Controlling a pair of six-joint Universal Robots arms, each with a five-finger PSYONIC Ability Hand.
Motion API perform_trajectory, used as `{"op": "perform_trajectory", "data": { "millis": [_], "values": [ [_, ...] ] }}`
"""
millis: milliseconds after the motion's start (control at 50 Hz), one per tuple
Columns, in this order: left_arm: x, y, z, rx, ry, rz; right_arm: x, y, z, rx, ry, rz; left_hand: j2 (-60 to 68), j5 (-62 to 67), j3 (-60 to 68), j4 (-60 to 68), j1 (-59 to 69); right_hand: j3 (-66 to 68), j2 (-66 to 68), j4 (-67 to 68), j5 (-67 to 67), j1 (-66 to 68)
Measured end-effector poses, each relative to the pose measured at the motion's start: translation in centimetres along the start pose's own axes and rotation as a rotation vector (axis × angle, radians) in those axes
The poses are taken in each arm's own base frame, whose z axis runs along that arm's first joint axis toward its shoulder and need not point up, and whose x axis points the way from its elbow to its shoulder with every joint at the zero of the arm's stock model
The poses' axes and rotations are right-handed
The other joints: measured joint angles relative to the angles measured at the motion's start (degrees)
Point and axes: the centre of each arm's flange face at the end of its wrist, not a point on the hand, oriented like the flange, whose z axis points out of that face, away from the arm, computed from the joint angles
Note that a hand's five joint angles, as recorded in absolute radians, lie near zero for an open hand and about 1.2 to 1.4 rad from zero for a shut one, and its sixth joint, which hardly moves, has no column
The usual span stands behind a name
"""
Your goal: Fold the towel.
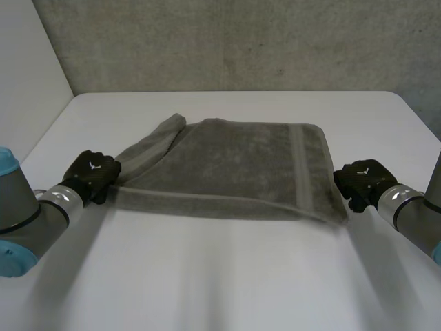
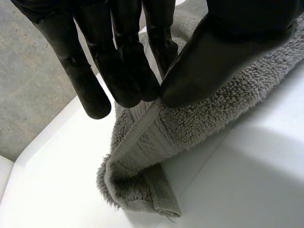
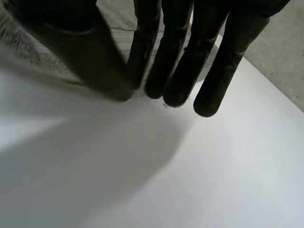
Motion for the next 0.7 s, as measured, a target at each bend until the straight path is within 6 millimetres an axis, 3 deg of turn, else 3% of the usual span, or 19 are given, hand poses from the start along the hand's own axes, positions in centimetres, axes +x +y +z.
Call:
{"op": "perform_trajectory", "data": {
  "millis": [40,120,180,240,300,440,700],
  "values": [
    [0.0,-0.1,-0.1,0.002,0.000,-0.004,-0.1,-0.1,-0.2,-0.003,-0.007,0.001,0.0,0.0,0.0,0.0,0.2,7.3,6.8,7.1,7.6,7.8],
    [0.0,-0.4,-0.2,0.008,-0.001,-0.009,-0.2,-0.6,-0.8,-0.004,-0.020,0.002,0.0,0.0,0.0,0.0,0.3,8.5,7.1,8.6,8.9,8.1],
    [0.0,-0.6,-0.4,0.013,0.000,-0.013,-0.3,-1.2,-1.4,-0.005,-0.028,0.003,0.0,0.0,0.0,0.0,0.3,-2.0,-3.1,-2.4,-2.8,-2.8],
    [0.2,-0.9,-0.6,0.019,0.004,-0.021,-0.4,-1.6,-2.2,-0.014,-0.039,0.011,0.0,0.0,0.0,0.0,0.3,-27.3,-28.5,-27.4,-28.9,-28.6],
    [0.4,-1.1,-0.8,0.022,0.008,-0.027,-0.5,-1.9,-2.8,-0.023,-0.046,0.019,0.0,0.0,0.0,0.0,0.3,-34.9,-35.6,-35.0,-36.9,-35.3],
    [0.8,-1.2,-1.2,0.022,0.017,-0.033,-0.9,-1.9,-3.9,-0.041,-0.061,0.048,0.0,0.0,0.0,0.0,0.3,-38.3,-38.8,-38.8,-40.9,-39.5],
    [1.1,-0.9,-1.1,0.018,0.028,-0.033,-3.6,0.3,-5.3,-0.026,-0.165,0.070,0.0,0.2,0.0,0.0,0.3,-38.5,-38.8,-39.0,-40.7,-39.6]
  ]
}}
